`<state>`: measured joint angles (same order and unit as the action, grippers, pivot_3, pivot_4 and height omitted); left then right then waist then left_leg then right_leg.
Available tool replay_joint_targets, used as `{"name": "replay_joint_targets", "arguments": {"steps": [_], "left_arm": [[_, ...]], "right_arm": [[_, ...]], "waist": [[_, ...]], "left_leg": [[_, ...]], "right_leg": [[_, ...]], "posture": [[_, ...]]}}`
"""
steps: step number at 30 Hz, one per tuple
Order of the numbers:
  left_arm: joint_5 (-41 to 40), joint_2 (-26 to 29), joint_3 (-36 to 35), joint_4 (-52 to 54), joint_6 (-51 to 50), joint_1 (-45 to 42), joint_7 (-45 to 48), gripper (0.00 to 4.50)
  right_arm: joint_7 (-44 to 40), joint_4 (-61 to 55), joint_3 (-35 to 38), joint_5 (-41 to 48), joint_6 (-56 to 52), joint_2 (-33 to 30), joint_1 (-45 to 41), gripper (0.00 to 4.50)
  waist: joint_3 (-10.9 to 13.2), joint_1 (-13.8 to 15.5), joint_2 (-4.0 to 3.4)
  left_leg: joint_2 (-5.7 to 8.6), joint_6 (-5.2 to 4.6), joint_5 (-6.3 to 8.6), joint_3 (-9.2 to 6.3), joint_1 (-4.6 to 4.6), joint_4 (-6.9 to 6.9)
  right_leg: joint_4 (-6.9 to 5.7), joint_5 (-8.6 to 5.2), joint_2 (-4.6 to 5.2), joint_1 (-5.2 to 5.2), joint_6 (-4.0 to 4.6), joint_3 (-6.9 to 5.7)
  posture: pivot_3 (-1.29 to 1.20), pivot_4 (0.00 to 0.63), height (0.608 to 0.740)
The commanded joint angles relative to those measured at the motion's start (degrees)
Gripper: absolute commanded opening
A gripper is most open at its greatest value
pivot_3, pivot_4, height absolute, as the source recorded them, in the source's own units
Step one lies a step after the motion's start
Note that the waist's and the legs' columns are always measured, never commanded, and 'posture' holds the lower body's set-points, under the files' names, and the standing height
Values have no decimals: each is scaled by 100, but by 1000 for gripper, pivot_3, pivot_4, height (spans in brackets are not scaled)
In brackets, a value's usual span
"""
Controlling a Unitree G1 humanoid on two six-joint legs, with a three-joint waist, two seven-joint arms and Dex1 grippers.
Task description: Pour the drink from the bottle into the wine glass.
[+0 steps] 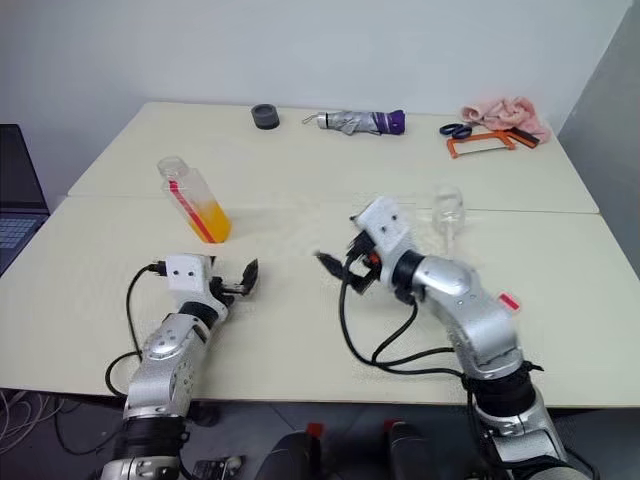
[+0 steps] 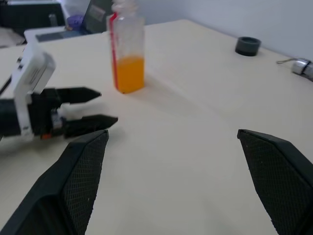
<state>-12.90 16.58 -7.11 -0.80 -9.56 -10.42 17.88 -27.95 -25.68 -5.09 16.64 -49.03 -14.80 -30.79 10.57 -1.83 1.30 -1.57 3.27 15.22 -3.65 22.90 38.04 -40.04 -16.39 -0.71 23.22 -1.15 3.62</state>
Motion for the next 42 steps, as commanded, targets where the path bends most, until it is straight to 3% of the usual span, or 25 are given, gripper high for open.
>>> {"name": "replay_joint_targets", "arguments": {"steps": [1, 6, 14, 25, 37, 40, 42], "left_arm": [[-425, 219, 395, 823, -193, -11, 929, 4442], [-728, 806, 851, 1078, -472, -356, 2215, 4442], [-979, 1282, 1260, 947, -535, -971, 3673, 4442], [-792, 1445, 1422, 446, -144, -1317, 4542, 4442], [-651, 1354, 1376, 261, 171, -1220, 4496, 4442], [-654, 1320, 1361, 289, 144, -1217, 4460, 4500], [-692, 1280, 1335, 317, 75, -1223, 4411, 4500]], "right_arm": [[449, -119, 1067, 463, -930, -18, -523, 4500], [666, 1380, 1572, 333, -1981, -842, -1544, 4500], [64, 4325, 1016, 105, -1863, -1738, -2695, 4500], [-873, 7904, 297, -595, -706, -1718, -4107, 4500], [-1989, 9259, -132, -1319, -175, -1613, -4575, 4500], [-2347, 9336, -176, -1396, -187, -1538, -4627, 3873], [-2446, 9385, -189, -1456, -177, -1510, -4640, 3203]], "waist": [[1, -1, -1], [1, -8, -2], [4, -45, -7], [6, -106, -11], [14, -130, -24], [14, -134, -24], [15, -134, -25]], "left_leg": [[2, 0, 0, 2, 0, 0], [12, 0, 0, 17, -10, -5], [20, -5, 3, 50, -6, -16], [15, -9, 5, 55, -3, -15], [12, -9, 5, 54, -3, -16], [13, -9, 5, 54, -4, -15], [12, -9, 5, 54, -3, -15]], "right_leg": [[0, 0, -4, 0, 0, 1], [-1, 0, -24, 0, 0, 6], [13, 0, -27, 9, 1, 33], [15, 0, -26, 12, 0, 36], [12, 0, -24, 16, 0, 37], [12, 0, -25, 16, 0, 37], [11, 0, -24, 16, 0, 37]], "posture": [[0, 150, 740], [0, 150, 740], [0, 150, 740], [0, 150, 740], [0, 150, 740], [0, 150, 740], [0, 150, 740]]}}
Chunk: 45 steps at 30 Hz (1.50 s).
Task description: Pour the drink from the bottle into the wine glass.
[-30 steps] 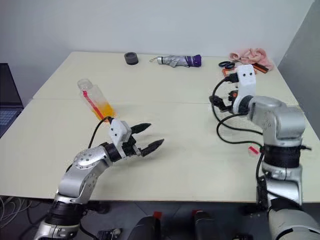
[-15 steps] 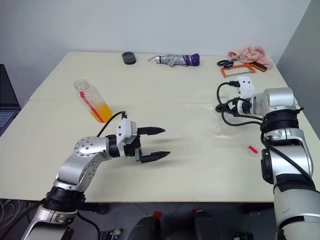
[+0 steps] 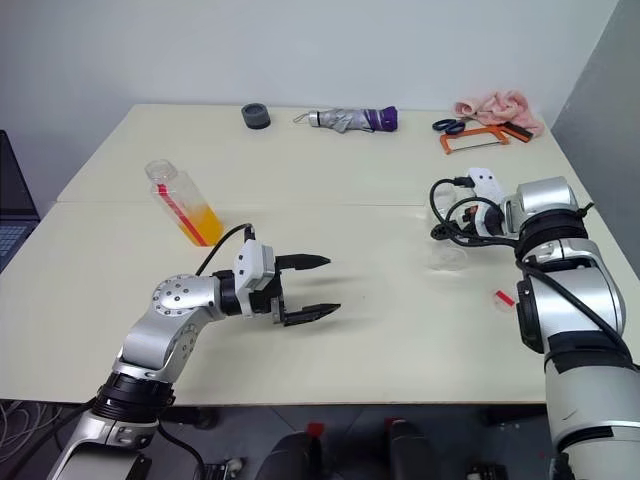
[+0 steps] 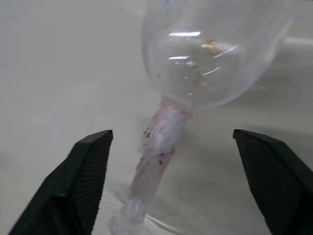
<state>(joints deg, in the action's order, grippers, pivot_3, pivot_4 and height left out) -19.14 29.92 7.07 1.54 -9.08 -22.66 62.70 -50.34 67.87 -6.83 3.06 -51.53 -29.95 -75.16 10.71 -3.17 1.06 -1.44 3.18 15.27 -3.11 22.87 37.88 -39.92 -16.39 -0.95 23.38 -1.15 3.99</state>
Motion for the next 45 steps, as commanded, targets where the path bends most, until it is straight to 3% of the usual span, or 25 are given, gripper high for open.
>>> {"name": "replay_joint_targets", "arguments": {"steps": [1, 6, 9, 15, 19, 24, 30, 35, 45], "left_arm": [[-57, -51, -75, 94, 24, -6, -75, 4500], [-7, -40, -36, 179, -2, -18, -126, 4500], [-13, -36, -28, 272, -70, -14, -165, 4500], [-40, 15, -65, 373, -210, 5, -222, 4500], [-180, 16, -203, 564, -486, 78, -410, 4500], [-452, 106, -557, 741, -871, 96, -636, 4500], [-668, 219, -951, 655, -944, 5, -685, 4500], [-620, 436, -917, 469, -1041, -13, -479, 4500], [-537, 537, -779, 279, -1081, -84, -275, 4500]], "right_arm": [[-260, 56, -31, -129, 72, 28, -203, 2774], [-286, 144, -41, -268, 140, 163, -117, 938], [-112, 197, 92, -234, 194, 174, -136, 112], [185, 234, 554, -18, 125, 139, -383, 119], [897, 10, 1472, 588, 431, 316, -477, 119], [1586, -1303, 1813, 817, 1375, 976, 282, 119], [2190, -3753, 1331, 705, 1464, 1735, 1755, 119], [2804, -4426, 1379, 786, 1703, 2126, 2311, 119], [2616, -5656, 878, 876, 1346, 1998, 3730, 119]], "waist": [[1, 0, -1], [1, 0, -1], [1, 0, -1], [2, -2, -3], [3, -6, -5], [3, -33, -5], [4, -14, -6], [4, -8, -7], [1, -5, -3]], "left_leg": [[-1, 0, 0, 0, 0, 0], [-2, 0, 0, -2, 1, 0], [-2, 0, 0, -2, 0, 1], [-2, 0, 0, -2, 0, 4], [-3, 0, 0, -1, 2, 2], [-5, 0, 0, 0, 3, -1], [-18, 2, -1, -11, 8, 0], [-9, 2, -1, -6, 11, 7], [-10, 2, -1, -10, 6, 3]], "right_leg": [[0, 0, 0, 0, 0, 0], [-1, 0, 2, 0, 0, -1], [-2, 0, 2, 0, 0, -1], [-4, 0, 2, 0, 0, 0], [-4, 0, 2, 2, 0, 1], [-5, 0, 1, 6, 0, 3], [-9, 0, 6, 7, 0, -3], [-9, 1, 14, 10, -2, 0], [-5, 0, 4, 4, -2, -4]], "posture": [[0, 150, 740], [0, 150, 740], [0, 150, 740], [0, 150, 740], [0, 150, 740], [0, 150, 740], [0, 150, 740], [0, 150, 740], [0, 150, 740]]}}
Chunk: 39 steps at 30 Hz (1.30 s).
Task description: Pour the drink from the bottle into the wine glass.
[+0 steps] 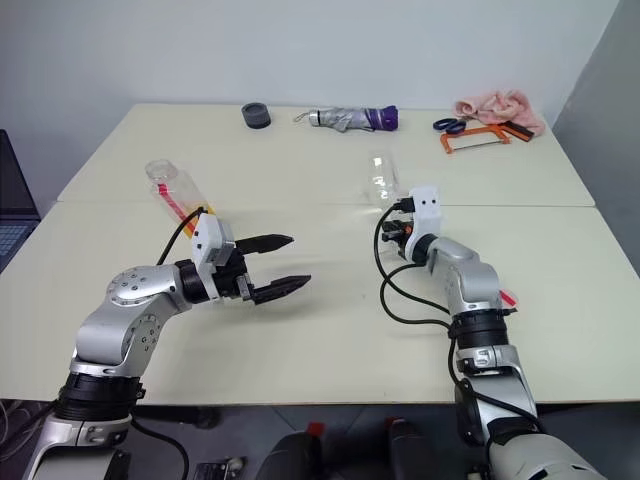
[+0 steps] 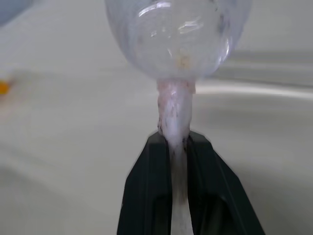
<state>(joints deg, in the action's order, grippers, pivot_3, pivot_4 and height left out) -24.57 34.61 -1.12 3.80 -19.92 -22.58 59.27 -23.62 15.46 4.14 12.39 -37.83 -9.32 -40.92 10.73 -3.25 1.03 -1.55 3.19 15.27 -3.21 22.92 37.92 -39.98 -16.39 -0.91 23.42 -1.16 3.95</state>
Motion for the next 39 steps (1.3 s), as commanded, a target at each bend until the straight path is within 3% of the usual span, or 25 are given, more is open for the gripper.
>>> {"name": "replay_joint_targets", "arguments": {"steps": [1, 6, 13, 18, 27, 32, 39], "left_arm": [[-13, 68, 51, 52, -26, -114, 87, 4500], [-71, 142, 115, 88, -145, -128, 268, 4500], [-101, 225, 132, 117, -246, -20, 482, 4500], [-79, 208, 151, 71, -214, -23, 511, 4500], [-115, 180, -41, 147, -165, 124, 367, 4500], [-170, 169, -323, 308, -162, 327, 44, 4500], [-130, 191, -712, 483, -92, 483, -496, 4500]], "right_arm": [[-85, -526, -298, -69, 10, -88, 440, 119], [-118, -942, -602, -135, 446, -104, 1149, 119], [-28, -1916, -909, -362, 958, -273, 2785, 119], [-101, -1936, -1047, -394, 1259, -391, 3185, 119], [-258, -1609, -1431, -763, 2552, -426, 3086, 119], [-260, -1045, -1393, -798, 3550, -76, 2388, 119], [-455, 792, -1475, -962, 4397, 351, 929, 119]], "waist": [[0, 2, -1], [-2, 3, 3], [-26, 48, 20], [-74, 49, 69], [-77, -14, 73], [-73, -54, 70], [-60, -75, 61]], "left_leg": [[0, 0, 0, 0, 0, -1], [1, 0, 0, 1, -4, 0], [0, 1, 1, -9, -10, -2], [2, 1, 1, -4, -27, -1], [-11, 2, 0, 9, -57, -2], [-16, 2, 0, 16, -58, -3], [-16, 3, -1, 7, -38, -4]], "right_leg": [[-1, 0, 0, 0, 0, 0], [0, -1, -2, -4, 0, 1], [9, -4, -1, -19, -3, -5], [8, -6, -6, -31, -6, -2], [3, -19, -44, -41, -25, 15], [0, -14, -45, -35, -17, 21], [-3, 1, -45, -19, 9, 13]], "posture": [[0, 150, 740], [0, 150, 740], [0, 150, 740], [0, 150, 740], [0, 150, 740], [0, 150, 740], [0, 150, 740]]}}
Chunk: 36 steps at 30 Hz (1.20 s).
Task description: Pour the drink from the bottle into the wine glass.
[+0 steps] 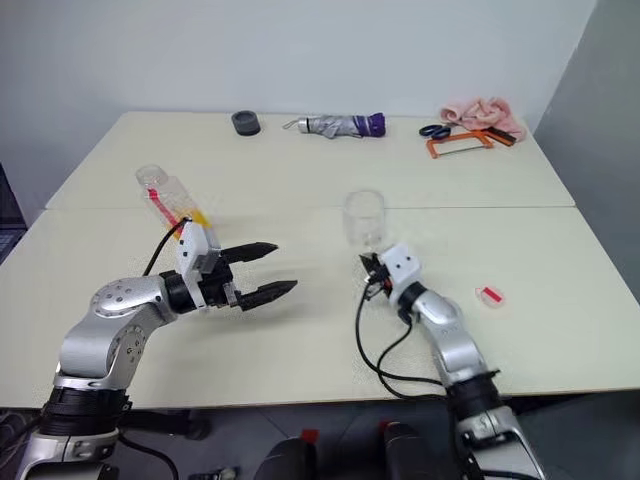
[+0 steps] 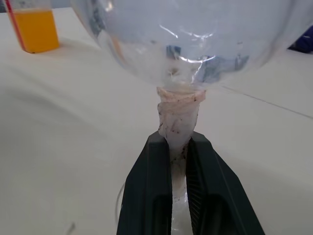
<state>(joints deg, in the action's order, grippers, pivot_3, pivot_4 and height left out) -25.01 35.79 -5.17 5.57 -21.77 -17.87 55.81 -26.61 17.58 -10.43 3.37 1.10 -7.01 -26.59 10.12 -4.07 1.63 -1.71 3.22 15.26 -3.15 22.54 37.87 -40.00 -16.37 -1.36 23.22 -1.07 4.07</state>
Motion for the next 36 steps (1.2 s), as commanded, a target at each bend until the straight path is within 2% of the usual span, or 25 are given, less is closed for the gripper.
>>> {"name": "replay_joint_targets", "arguments": {"steps": [1, 7, 11, 26, 36], "left_arm": [[-108, 99, -355, 347, 66, 20, -191, 4500], [-233, 160, -650, 712, -102, 161, -492, 4500], [-355, 252, -745, 1030, -272, 261, -603, 4500], [-558, 465, -993, 1466, -545, 408, -832, 4500], [-492, 489, -869, 1395, -462, 219, -806, 4500]], "right_arm": [[-209, 882, -32, -88, 640, 162, -692, 119], [-381, 2398, 77, -93, 1240, 363, -1453, 119], [-447, 2915, 168, -69, 1501, 398, -1628, 119], [-557, 3490, 250, -150, 1805, 507, -1803, 119], [-602, 3558, 267, -144, 1807, 529, -1815, 119]], "waist": [[5, 14, 0], [6, 65, -2], [6, 66, -2], [6, 65, -2], [6, 65, -3]], "left_leg": [[2, 0, 0, -1, 4, 1], [3, 1, 1, 0, 19, -1], [4, 0, 1, -2, 17, 0], [5, 1, 1, -3, 7, 0], [6, 1, 1, -2, 5, 0]], "right_leg": [[0, 0, 3, 0, 1, -1], [8, 1, 46, 8, 0, -3], [5, 1, 50, 6, 0, -5], [1, 1, 46, 1, 0, -6], [1, 1, 43, 0, 0, -5]], "posture": [[0, 150, 740], [0, 150, 740], [0, 150, 740], [0, 150, 740], [0, 150, 740]]}}
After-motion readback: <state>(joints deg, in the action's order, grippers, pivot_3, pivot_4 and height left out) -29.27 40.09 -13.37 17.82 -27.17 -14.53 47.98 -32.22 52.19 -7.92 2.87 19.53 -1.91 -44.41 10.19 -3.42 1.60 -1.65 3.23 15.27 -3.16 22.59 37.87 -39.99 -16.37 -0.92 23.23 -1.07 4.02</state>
